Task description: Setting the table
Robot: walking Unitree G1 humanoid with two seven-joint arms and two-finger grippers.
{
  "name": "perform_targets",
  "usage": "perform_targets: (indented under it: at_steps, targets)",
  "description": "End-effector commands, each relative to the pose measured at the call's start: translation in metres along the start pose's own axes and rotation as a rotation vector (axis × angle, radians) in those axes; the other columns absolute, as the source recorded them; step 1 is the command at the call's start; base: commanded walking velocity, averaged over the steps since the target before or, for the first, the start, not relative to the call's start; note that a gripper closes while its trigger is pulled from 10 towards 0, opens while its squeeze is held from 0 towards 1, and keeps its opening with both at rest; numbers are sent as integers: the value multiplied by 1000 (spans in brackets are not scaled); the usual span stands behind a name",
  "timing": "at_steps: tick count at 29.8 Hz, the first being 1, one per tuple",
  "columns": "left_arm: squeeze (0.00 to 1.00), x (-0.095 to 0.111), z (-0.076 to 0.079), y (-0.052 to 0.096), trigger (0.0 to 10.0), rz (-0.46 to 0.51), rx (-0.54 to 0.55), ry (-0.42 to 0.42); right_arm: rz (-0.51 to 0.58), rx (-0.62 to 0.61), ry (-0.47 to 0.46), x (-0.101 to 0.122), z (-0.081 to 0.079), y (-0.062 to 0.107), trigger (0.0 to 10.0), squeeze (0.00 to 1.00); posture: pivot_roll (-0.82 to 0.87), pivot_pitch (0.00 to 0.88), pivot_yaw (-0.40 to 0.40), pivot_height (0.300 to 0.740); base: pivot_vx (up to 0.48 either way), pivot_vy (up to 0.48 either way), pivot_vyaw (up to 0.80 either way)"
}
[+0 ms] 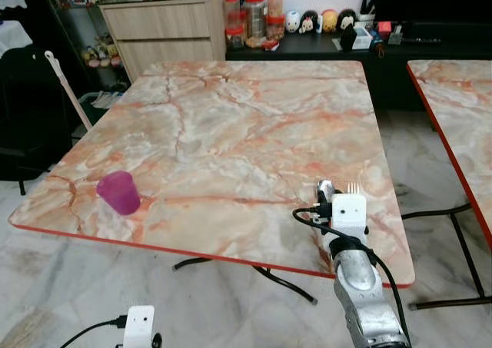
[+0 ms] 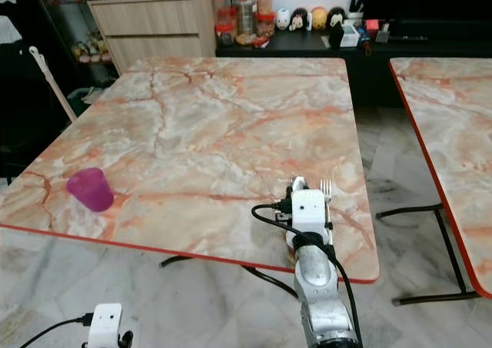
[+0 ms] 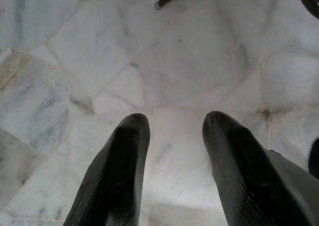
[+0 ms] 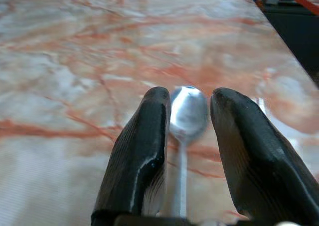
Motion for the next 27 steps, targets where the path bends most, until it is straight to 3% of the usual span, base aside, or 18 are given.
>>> perform_targets:
  at_steps: [1, 9, 22, 23, 27]
  targets:
    - [0, -2, -5, 0, 10000, -8, 10, -4, -26, -35, -8, 0, 3, 4, 10000, 0, -5, 65, 92, 740, 0, 0, 0]
    - [0, -3, -5, 1, 10000, -11, 8, -9, -72, -47, -33, -6, 5, 4, 10000, 0, -6, 68, 96, 740, 0, 0, 0]
    - [0, -3, -4, 1, 10000, -10, 5, -5, -109, 23, -108, -11, -10, 2, 10000, 0, 1, 66, 96, 740, 0, 0, 0]
    - [0, -2, -4, 0, 10000, -10, 5, -5, -110, 24, -108, -10, -11, 2, 10000, 1000, 1, 67, 96, 740, 0, 0, 0]
    - [0, -2, -4, 0, 10000, -8, 4, -5, -117, 11, -104, -10, -10, 1, 10000, 1000, 0, 65, 96, 740, 0, 0, 0]
Point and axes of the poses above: a point about 5 cm out from each wrist's last joint towards the gripper, its own y axis pointing back from the gripper into the wrist, its own x axis along the axis of the wrist's last joint, z = x × y, the point moved 5 cm from there along -y, pointing out of the wrist towards the gripper, and after that the axes turned 4 degrees about y, right-handed, at the moved point
